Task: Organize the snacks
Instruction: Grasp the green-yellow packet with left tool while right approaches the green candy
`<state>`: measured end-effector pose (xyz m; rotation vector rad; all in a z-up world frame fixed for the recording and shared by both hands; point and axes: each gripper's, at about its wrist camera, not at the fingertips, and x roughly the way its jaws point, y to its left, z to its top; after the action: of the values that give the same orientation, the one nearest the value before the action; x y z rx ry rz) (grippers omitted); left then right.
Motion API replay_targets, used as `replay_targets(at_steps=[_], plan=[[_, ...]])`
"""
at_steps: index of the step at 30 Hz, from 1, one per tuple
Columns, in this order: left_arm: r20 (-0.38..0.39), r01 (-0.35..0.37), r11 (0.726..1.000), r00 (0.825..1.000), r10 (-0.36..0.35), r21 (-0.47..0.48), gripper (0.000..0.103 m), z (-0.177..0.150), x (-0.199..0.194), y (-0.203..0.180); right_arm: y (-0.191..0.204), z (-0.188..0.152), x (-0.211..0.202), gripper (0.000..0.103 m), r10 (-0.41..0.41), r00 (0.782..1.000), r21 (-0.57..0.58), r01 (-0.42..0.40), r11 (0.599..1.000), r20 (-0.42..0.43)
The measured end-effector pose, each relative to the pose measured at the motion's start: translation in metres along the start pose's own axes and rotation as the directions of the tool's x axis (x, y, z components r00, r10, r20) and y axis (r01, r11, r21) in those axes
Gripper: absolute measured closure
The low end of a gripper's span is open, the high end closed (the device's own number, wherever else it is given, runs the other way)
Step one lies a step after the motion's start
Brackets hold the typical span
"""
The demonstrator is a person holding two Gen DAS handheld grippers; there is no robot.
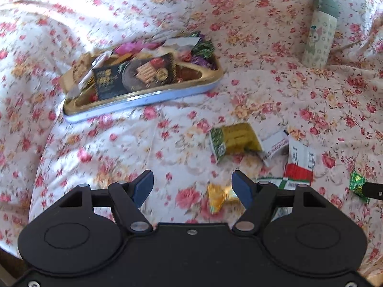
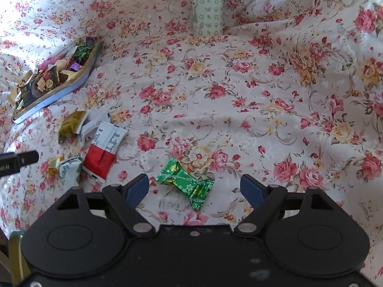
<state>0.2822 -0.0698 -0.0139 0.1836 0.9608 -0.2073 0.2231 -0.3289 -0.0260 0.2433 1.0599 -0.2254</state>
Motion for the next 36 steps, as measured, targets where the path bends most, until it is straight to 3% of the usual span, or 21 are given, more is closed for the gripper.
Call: replay_targets(at_steps=[7,15,36], plan=[[0.05,0.02,0.999,0.998,-0.022,0.046,0.029,0.012,0.015,-0.008,0.0,0.0,0.007,0.018,0.016,1.0,-0.015,-0.016,1.0,0.019],[0.048,0.039,0.989,0.998,-0.046,0.141,0.029,0.013,0.038,-0.018,0.005,0.005,0.008,0.018,0.034,0.999,-0.063,-0.032,0.997,0.037],[0.018,0.118,0.99,0.993,-0.12,0.081,0.029,0.052,0.077,-0.017,0.002,0.02,0.019,0.018,0.096,0.994,-0.07,-0.092,0.993,0.055]])
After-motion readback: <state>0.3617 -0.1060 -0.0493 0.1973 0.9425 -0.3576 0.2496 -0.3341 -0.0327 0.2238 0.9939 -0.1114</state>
